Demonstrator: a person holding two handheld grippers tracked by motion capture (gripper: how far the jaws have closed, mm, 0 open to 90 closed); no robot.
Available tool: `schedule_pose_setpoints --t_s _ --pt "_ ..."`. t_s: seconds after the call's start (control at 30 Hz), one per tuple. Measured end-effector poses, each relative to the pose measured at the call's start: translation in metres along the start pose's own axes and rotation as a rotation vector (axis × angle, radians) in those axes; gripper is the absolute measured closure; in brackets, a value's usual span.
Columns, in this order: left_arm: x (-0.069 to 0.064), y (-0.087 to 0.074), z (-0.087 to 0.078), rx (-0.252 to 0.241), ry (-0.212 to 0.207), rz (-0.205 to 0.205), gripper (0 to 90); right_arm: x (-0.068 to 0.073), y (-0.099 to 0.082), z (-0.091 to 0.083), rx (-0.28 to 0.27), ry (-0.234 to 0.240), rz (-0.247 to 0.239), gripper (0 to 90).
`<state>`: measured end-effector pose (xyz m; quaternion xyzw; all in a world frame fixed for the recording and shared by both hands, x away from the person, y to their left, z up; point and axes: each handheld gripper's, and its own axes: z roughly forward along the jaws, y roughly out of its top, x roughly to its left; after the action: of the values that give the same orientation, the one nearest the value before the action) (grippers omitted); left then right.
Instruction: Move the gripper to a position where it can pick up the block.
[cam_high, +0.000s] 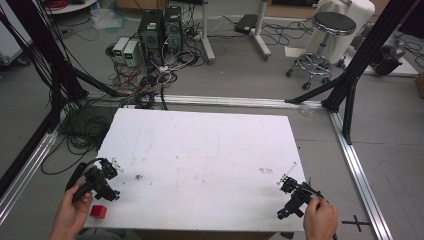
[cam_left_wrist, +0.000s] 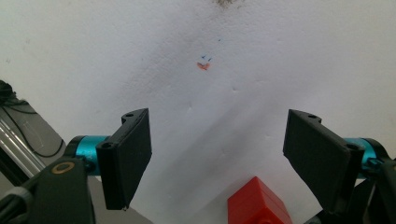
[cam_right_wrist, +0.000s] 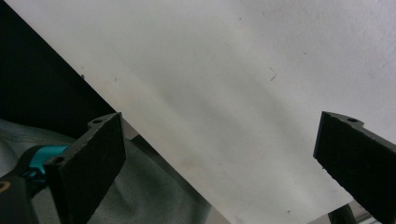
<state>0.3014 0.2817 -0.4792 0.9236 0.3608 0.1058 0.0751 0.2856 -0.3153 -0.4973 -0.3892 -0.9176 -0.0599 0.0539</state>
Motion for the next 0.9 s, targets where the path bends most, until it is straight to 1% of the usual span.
schedule_pose_setpoints --t_s 0.1,0.23,0.33,0.57,0.6,0.67,0.7,0.8,0.83,0.87,0.9 --pt "0.001 -0.002 -0.002 -0.013 -0.008 0.004 23.9 0.001 0.0 0.0 0.004 0.0 0.003 1.7" --pt "0.005 -0.005 -0.004 -0.034 0.01 -0.004 23.9 0.001 -0.001 0.0 0.0 0.003 0.001 1.7" --pt "0.008 -0.008 -0.006 -0.041 0.017 0.005 23.9 0.001 -0.001 0.0 0.001 0.004 0.002 1.7" --pt "0.011 -0.011 -0.006 -0.052 0.012 -0.003 23.9 0.001 -0.001 -0.001 -0.002 0.002 0.001 1.7" --pt "0.011 -0.011 -0.007 -0.048 0.009 0.007 23.9 0.001 -0.002 -0.001 -0.003 0.003 0.0 1.7" --pt "0.01 -0.011 -0.007 -0.056 0.0 0.012 23.9 0.001 -0.002 -0.001 -0.002 0.006 0.005 1.7" --pt "0.01 -0.011 -0.008 -0.055 -0.003 0.025 23.9 0.001 -0.002 -0.001 -0.002 0.006 0.005 1.7" --pt "0.01 -0.011 -0.011 -0.06 -0.001 0.047 23.9 0.001 -0.003 -0.001 -0.008 0.005 -0.001 1.7" --pt "0.01 -0.011 -0.011 -0.06 -0.001 0.047 23.9 0.001 -0.004 -0.002 -0.008 0.006 0.0 1.7" --pt "0.01 -0.011 -0.012 -0.07 -0.004 0.049 23.9 0.001 -0.004 -0.002 -0.008 0.006 0.0 1.7" --pt "0.01 -0.01 -0.013 -0.066 -0.007 0.062 23.9 0.001 -0.005 -0.002 -0.01 0.009 0.005 1.7"
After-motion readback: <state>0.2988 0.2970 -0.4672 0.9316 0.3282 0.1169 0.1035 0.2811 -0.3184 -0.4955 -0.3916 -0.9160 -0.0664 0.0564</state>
